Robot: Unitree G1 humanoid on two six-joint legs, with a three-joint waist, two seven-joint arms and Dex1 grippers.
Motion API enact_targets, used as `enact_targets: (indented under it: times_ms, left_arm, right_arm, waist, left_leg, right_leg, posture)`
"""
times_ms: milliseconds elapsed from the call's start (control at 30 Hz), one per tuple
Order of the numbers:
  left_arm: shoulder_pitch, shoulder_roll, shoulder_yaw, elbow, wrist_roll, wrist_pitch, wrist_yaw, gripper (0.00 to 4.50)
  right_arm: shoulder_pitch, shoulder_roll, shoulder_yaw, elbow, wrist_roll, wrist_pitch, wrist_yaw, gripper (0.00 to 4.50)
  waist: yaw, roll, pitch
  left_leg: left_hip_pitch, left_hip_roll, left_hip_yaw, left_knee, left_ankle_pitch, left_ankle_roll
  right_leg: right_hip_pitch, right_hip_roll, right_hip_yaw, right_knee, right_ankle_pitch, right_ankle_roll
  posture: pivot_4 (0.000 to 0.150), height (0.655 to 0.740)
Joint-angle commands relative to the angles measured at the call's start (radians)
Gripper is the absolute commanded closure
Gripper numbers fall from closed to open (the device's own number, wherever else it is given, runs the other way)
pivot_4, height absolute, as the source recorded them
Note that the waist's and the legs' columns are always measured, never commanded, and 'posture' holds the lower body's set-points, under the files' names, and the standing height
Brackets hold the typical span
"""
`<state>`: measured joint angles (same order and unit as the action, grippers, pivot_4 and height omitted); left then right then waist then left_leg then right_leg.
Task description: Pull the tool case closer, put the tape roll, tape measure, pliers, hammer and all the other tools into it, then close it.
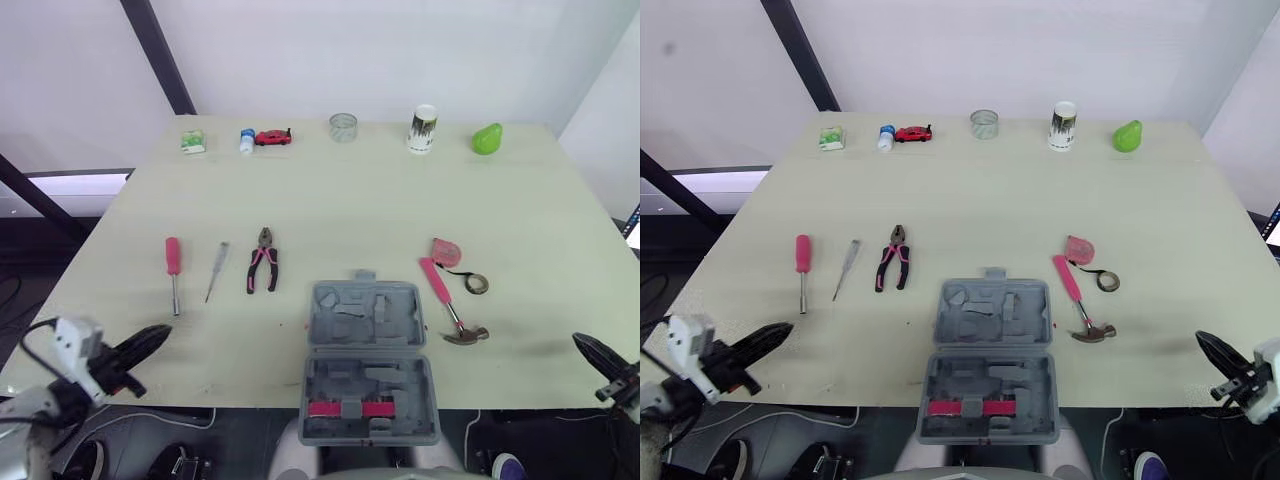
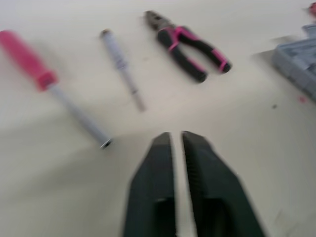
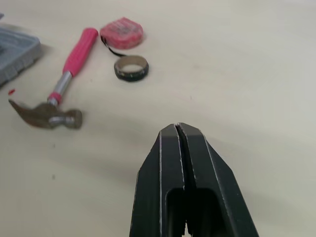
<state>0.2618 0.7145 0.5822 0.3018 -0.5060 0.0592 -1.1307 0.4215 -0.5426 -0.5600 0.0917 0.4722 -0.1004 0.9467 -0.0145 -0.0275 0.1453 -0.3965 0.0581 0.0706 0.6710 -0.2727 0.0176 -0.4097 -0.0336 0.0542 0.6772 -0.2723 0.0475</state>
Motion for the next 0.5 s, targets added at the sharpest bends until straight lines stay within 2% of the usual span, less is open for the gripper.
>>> enact_targets:
  times_ms: [33, 100, 200, 267, 500]
  left_arm:
    - [0.025, 0.022, 0.057, 0.023, -0.038, -0.021, -0.041, 2.53]
    - [0.029, 0.024, 0.068, 0.04, -0.043, -0.025, -0.052, 1.44]
    - [0.031, 0.025, 0.073, 0.054, -0.047, -0.027, -0.069, 0.11]
    - [0.029, 0.025, 0.071, 0.054, -0.05, -0.026, -0.073, 0.0]
    - [0.029, 0.027, 0.048, 0.005, -0.056, -0.007, -0.092, 0.0]
  right_arm:
    - [0.026, -0.021, -0.05, 0.007, 0.042, -0.023, 0.038, 3.31]
    - [0.037, -0.024, -0.059, 0.008, 0.053, -0.02, 0.044, 2.22]
    - [0.055, -0.028, -0.06, -0.003, 0.072, -0.001, 0.058, 0.79]
    - [0.06, -0.028, -0.058, -0.016, 0.074, 0.007, 0.056, 0.02]
    - [0.05, -0.036, -0.046, -0.079, 0.026, 0.025, -0.025, 0.02]
  waist:
    - [0.0, 0.0, 0.0]
    - [0.0, 0.0, 0.0]
    - [0.0, 0.0, -0.001]
    - [0.0, -0.001, -0.001]
    - [0.0, -0.001, -0.002]
  left_leg:
    - [0.0, 0.0, 0.0, 0.0, 0.0, 0.0]
    - [0.0, 0.0, 0.0, 0.0, 0.0, 0.0]
    - [0.001, 0.0, 0.001, 0.0, 0.0, 0.0]
    - [0.001, 0.0, 0.001, 0.0, 0.0, 0.0]
    - [0.001, 0.001, 0.0, 0.0, 0.0, 0.0]
  right_leg:
    - [0.0, 0.0, 0.0, 0.0, -0.001, -0.002]
    - [0.0, 0.0, 0.0, 0.0, -0.002, -0.003]
    - [0.0, 0.0, 0.0, 0.0, -0.002, -0.003]
    - [0.0, 0.0, 0.0, 0.0, -0.002, -0.003]
    - [0.0, -0.001, 0.001, 0.0, -0.002, -0.003]
  posture:
    - [0.15, 0.74]
    - [0.15, 0.74]
    - [0.15, 0.74]
    - [0.15, 0.74]
    - [0.15, 0.74]
